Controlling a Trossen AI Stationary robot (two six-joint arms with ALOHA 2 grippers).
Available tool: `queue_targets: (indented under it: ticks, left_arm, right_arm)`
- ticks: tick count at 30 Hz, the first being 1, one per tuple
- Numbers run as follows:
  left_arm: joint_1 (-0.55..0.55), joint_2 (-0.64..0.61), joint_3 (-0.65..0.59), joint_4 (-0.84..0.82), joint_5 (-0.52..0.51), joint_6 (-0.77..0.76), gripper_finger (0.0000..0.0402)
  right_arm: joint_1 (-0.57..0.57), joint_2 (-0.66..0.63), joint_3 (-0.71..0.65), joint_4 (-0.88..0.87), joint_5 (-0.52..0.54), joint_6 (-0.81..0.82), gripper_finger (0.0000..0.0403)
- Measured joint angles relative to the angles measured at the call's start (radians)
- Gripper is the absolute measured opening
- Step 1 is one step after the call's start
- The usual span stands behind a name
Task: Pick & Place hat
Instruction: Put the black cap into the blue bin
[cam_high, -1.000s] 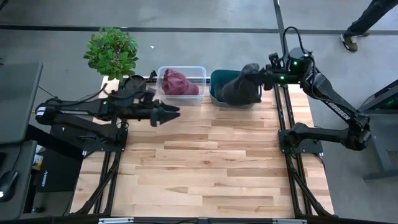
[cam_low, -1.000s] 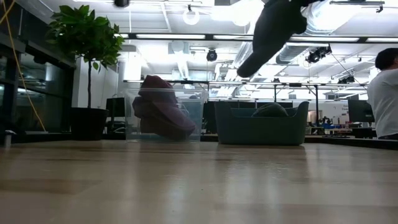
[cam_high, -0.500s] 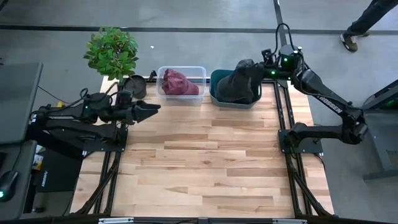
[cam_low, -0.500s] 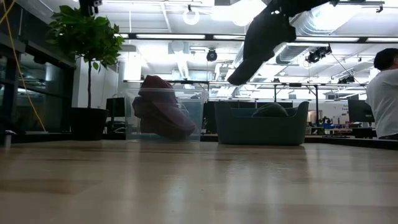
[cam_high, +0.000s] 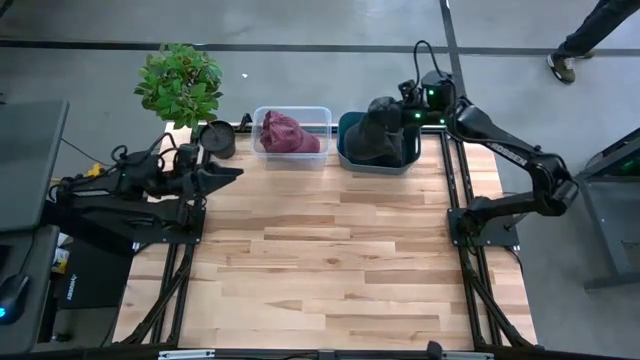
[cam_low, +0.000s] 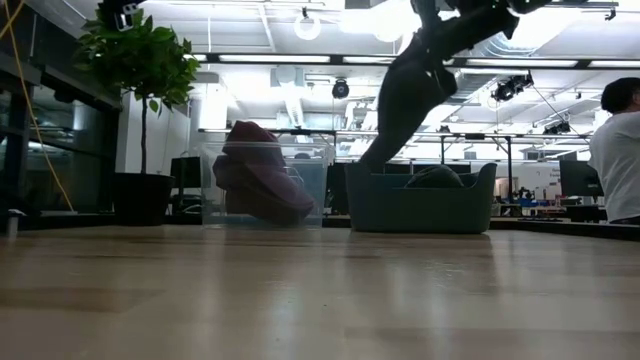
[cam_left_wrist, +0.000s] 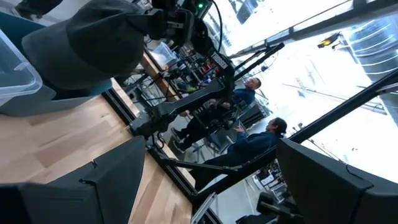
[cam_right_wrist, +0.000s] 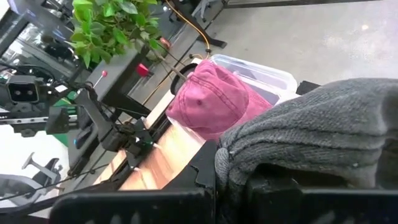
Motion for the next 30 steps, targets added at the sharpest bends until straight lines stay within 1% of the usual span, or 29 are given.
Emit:
queue_targets:
  ticks: [2, 9, 15, 24, 30]
  left_arm:
    - [-0.002, -0.005, 0.000, -0.007, 0.000, -0.004, 0.0339]
    - [-0.002, -0.008, 0.000, -0.030, 0.019, -0.005, 0.0339]
    - [-0.002, -0.008, 0.000, -0.023, 0.024, -0.007, 0.0340]
    - [-0.002, -0.008, 0.000, -0.029, 0.025, -0.022, 0.0340]
    - [-0.002, -0.008, 0.000, -0.028, 0.025, -0.022, 0.0340]
  right_arm:
    - [0.000, 0.010, 0.000, 0.006, 0.001, -0.008, 0.0009]
    - [0.000, 0.042, 0.000, 0.002, 0.059, -0.058, 0.0009]
    - [0.007, 0.098, 0.000, -0.008, 0.061, -0.097, 0.0009]
    - [0.008, 0.178, 0.000, -0.006, 0.065, -0.109, 0.0009]
    - [0.006, 0.195, 0.000, -0.007, 0.062, -0.211, 0.0009]
